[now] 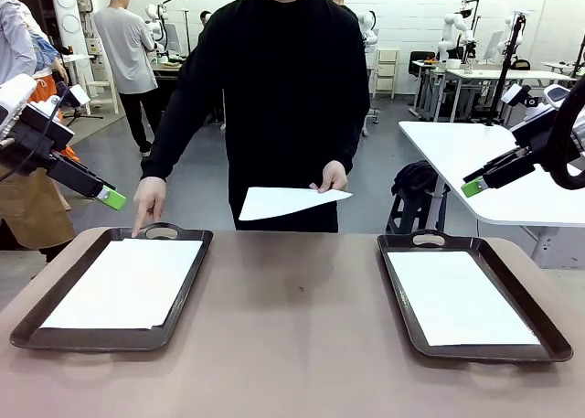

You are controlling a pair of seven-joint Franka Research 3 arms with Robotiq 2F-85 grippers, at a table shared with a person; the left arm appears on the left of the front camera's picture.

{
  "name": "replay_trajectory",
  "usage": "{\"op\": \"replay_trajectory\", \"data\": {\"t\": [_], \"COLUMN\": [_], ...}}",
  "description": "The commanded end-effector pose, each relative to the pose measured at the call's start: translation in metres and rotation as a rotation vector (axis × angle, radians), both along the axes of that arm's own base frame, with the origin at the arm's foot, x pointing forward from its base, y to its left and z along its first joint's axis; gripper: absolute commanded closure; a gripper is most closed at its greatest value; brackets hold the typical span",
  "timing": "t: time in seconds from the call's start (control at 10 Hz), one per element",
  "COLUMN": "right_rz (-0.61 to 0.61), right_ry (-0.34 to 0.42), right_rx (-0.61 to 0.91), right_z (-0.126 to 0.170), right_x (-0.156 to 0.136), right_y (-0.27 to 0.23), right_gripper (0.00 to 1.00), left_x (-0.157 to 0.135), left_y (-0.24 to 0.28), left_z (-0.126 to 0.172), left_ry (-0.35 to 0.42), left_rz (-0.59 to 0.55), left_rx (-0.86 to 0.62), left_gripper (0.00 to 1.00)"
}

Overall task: Sort the A4 documents.
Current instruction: Receive the A4 Paper.

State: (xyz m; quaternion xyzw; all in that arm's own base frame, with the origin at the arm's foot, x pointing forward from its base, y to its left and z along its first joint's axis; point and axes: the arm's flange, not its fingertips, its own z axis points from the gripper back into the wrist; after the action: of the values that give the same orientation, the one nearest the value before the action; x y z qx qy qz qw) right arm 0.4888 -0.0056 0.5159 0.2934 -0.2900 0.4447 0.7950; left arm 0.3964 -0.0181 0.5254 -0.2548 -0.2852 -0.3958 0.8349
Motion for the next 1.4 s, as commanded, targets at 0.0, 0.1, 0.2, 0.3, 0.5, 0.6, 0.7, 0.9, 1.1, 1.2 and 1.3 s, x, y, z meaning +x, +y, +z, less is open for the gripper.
{"op": "replay_trajectory", "data": {"t": [0.0, 0.1, 0.2, 0.3, 0.5, 0.6, 0.7, 0.9, 1.1, 1.2, 1.3], "right_rz": [0.005, 0.005, 0.005, 0.005, 0.005, 0.005, 0.005, 0.005, 0.005, 0.005, 0.005], "right_ry": [0.002, 0.002, 0.002, 0.002, 0.002, 0.002, 0.002, 0.002, 0.002, 0.002, 0.002], "right_rx": [0.007, 0.007, 0.007, 0.007, 0.007, 0.007, 0.007, 0.007, 0.007, 0.007, 0.007], "right_z": [-0.001, -0.001, -0.001, -0.001, -0.001, -0.001, -0.001, -0.001, -0.001, -0.001, -0.001], "right_x": [0.0, 0.0, 0.0, 0.0, 0.0, 0.0, 0.0, 0.0, 0.0, 0.0, 0.0], "right_y": [0.001, 0.001, 0.001, 0.001, 0.001, 0.001, 0.001, 0.001, 0.001, 0.001, 0.001], "right_gripper": [0.0, 0.0, 0.0, 0.0, 0.0, 0.0, 0.0, 0.0, 0.0, 0.0, 0.0], "left_x": [0.0, 0.0, 0.0, 0.0, 0.0, 0.0, 0.0, 0.0, 0.019, 0.033, 0.049], "left_y": [0.001, 0.001, 0.001, 0.001, 0.001, 0.001, 0.001, 0.0, -0.001, -0.003, -0.005], "left_z": [-0.002, -0.002, -0.002, -0.002, -0.002, -0.002, -0.002, 0.0, -0.005, -0.005, -0.008], "left_ry": [-0.009, -0.009, -0.009, -0.009, -0.009, -0.009, -0.009, 0.0, 0.089, 0.137, 0.176], "left_rz": [-0.011, -0.011, -0.011, -0.011, -0.011, -0.011, -0.011, 0.0, 0.034, 0.045, 0.064], "left_rx": [-0.021, -0.021, -0.021, -0.021, -0.021, -0.021, -0.021, 0.0, -0.088, -0.163, -0.229], "left_gripper": [0.0, 0.0, 0.0, 0.0, 0.0, 0.0, 0.0, 0.0, 0.0, 0.0, 0.0]}}
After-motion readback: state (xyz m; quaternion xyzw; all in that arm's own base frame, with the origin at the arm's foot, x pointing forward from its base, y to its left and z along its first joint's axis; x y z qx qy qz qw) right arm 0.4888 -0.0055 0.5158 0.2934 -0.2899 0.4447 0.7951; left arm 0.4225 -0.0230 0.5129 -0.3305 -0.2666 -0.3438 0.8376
